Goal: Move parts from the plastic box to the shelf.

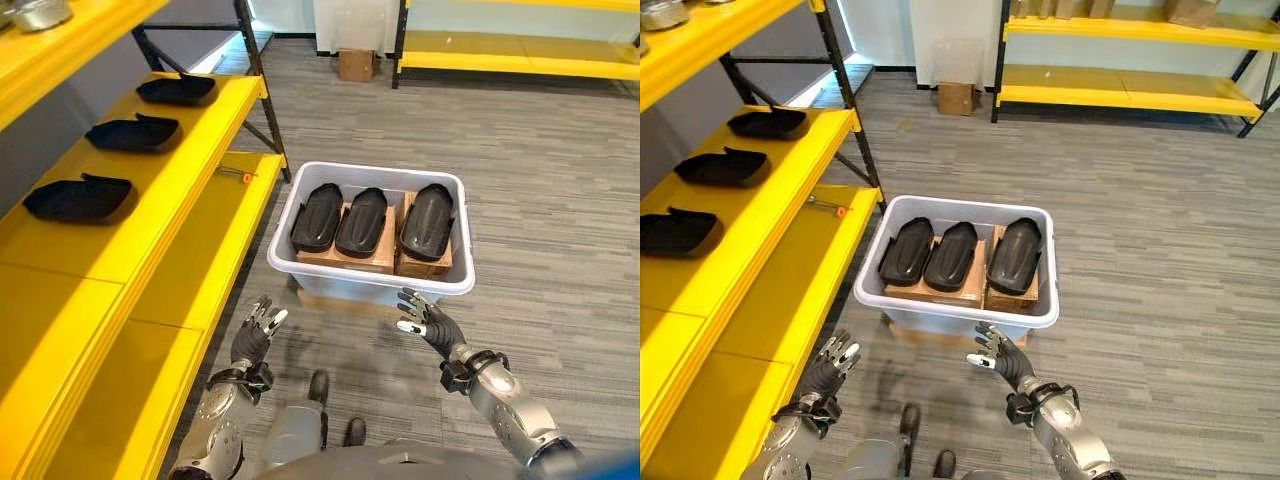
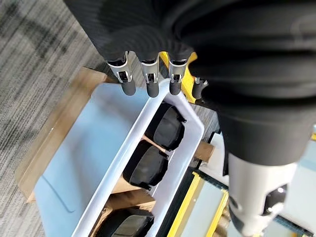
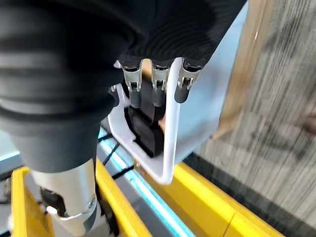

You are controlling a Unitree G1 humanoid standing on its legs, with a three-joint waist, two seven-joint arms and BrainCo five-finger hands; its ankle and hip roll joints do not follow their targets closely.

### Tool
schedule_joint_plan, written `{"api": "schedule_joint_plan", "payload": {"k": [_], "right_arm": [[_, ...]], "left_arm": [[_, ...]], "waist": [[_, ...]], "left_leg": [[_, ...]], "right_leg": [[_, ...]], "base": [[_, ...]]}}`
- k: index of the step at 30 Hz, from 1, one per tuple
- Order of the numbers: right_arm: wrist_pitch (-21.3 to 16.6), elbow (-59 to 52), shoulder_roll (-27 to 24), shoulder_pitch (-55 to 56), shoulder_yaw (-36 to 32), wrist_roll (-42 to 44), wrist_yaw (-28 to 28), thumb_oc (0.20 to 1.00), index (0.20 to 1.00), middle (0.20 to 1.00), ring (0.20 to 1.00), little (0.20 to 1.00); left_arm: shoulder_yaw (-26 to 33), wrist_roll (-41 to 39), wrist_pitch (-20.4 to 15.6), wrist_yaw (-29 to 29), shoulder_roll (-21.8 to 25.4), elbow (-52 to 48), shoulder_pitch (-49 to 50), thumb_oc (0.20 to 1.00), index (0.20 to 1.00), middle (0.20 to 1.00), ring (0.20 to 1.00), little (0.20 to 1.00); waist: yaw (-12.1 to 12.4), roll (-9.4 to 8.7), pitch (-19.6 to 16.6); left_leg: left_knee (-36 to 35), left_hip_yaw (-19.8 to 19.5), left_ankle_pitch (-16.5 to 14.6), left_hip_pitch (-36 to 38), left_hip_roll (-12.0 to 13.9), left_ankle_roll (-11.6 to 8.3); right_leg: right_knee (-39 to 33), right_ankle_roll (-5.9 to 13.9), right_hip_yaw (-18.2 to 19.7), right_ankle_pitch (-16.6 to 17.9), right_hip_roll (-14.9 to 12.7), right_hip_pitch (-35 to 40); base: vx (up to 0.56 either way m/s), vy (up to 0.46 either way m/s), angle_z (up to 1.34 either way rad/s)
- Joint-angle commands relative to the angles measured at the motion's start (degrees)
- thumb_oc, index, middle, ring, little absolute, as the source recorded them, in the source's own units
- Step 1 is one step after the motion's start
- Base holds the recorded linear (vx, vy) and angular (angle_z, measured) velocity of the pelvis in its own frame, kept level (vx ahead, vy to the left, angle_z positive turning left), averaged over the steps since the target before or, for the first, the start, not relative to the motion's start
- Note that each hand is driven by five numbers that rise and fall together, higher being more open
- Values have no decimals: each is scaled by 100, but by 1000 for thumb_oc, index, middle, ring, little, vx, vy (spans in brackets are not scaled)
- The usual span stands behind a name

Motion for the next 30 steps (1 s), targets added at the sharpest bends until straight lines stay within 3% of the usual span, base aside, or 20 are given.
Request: {"api": "schedule_joint_plan", "payload": {"k": [1,7,9,13,15,17,19,21,22,23,24,25,26,28,30], "right_arm": [[-230,-387,-2,91,-136,-65,92,1000,1000,1000,1000,1000],[-129,-467,164,88,-82,-60,206,1000,1000,1000,1000,1000],[-129,-467,165,89,-82,-61,206,1000,1000,1000,1000,1000],[-107,-431,209,75,-75,-137,239,1000,1000,1000,1000,1000],[-78,-430,237,86,-63,-137,253,1000,1000,1000,1000,1000],[-85,-432,272,49,-41,-168,275,1000,1000,1000,1000,1000],[-62,-422,336,90,-4,-187,280,1000,1000,1000,1000,1000],[-61,-466,355,103,6,-156,289,1000,1000,1000,1000,1000],[-53,-537,345,110,29,-112,303,1000,1000,1000,1000,1000],[-52,-539,344,111,29,-112,302,1000,1000,1000,1000,1000],[-53,-525,339,82,36,-130,289,1000,1000,1000,1000,1000],[-53,-525,340,81,37,-131,289,1000,1000,1000,1000,1000],[-46,-539,303,60,43,-216,272,1000,1000,1000,1000,1000],[-22,-557,295,73,38,-226,282,1000,1000,1000,1000,1000],[-10,-524,284,100,56,-282,309,1000,1000,1000,1000,1000]], "left_arm": [[57,127,-267,-134,232,-282,-167,1000,1000,1000,1000,1000],[94,98,-275,-80,367,-379,-178,1000,1000,1000,1000,1000],[94,99,-274,-79,368,-380,-177,1000,1000,1000,1000,1000],[71,120,-235,-77,469,-434,-170,1000,1000,1000,1000,1000],[42,147,-204,-89,500,-465,-166,1000,1000,1000,1000,1000],[13,224,-204,-74,600,-493,-232,1000,1000,1000,1000,1000],[-20,309,-168,-96,636,-529,-280,1000,1000,1000,1000,1000],[0,312,-168,-104,645,-524,-270,1000,1000,1000,1000,1000],[40,276,-167,-125,678,-504,-229,1000,1000,1000,1000,1000],[41,276,-167,-125,678,-505,-228,1000,1000,1000,1000,1000],[75,202,-167,-116,667,-478,-212,1000,1000,1000,1000,1000],[75,202,-167,-116,668,-478,-211,1000,1000,1000,1000,1000],[116,166,-190,-88,670,-464,-157,1000,1000,1000,1000,1000],[126,166,-169,-95,661,-435,-140,1000,1000,1000,1000,1000],[153,232,-174,-147,581,-396,-98,1000,1000,1000,1000,1000]], "waist": [[60,143,-256],[68,67,-565],[74,64,-565],[79,61,-658],[43,83,-648],[-85,188,-481],[-169,330,-352],[-179,360,-346],[-143,408,-343],[-152,413,-333],[-99,365,-303],[-105,371,-296],[-142,254,-236],[-143,179,-249],[-99,71,-345]], "left_leg": [[20,-128,476,154,439,-86],[337,186,-157,445,152,232],[340,193,-161,447,151,234],[396,285,-440,608,13,394],[372,278,-496,724,-38,474],[369,229,-580,912,-73,614],[271,182,-599,1126,-23,670],[208,177,-608,1203,9,646],[170,193,-652,1256,128,565],[169,184,-654,1268,132,562],[204,225,-737,1279,196,468],[208,219,-743,1288,203,466],[251,175,-813,1346,205,394],[265,157,-835,1367,221,336],[182,218,-834,1424,307,248]], "right_leg": [[-526,-986,468,436,-634,406],[-97,-694,459,316,-1205,484],[-96,-692,465,314,-1209,484],[263,-502,499,468,-1394,318],[870,-431,555,627,-1425,40],[1987,-333,604,1110,-1443,-532],[2514,-388,400,1121,-1582,-852],[2280,-440,253,1021,-1711,-854],[1686,-528,4,902,-2000,-799],[1670,-530,-10,906,-1995,-775],[897,-467,-214,1130,-2268,-785],[863,-467,-226,1144,-2258,-756],[457,-333,-20,1398,-2252,-801],[355,-317,40,1285,-2198,-697],[103,-261,-183,1339,-2180,-524]], "base": [[308,220,-41],[289,214,-24],[72,61,-47],[145,142,20],[109,169,-14],[47,184,-5],[69,105,7],[105,-19,-1],[104,-73,-5],[100,-186,-5],[48,-123,-6],[81,-261,-20],[38,-141,-20],[62,-183,3],[82,-231,32]]}}
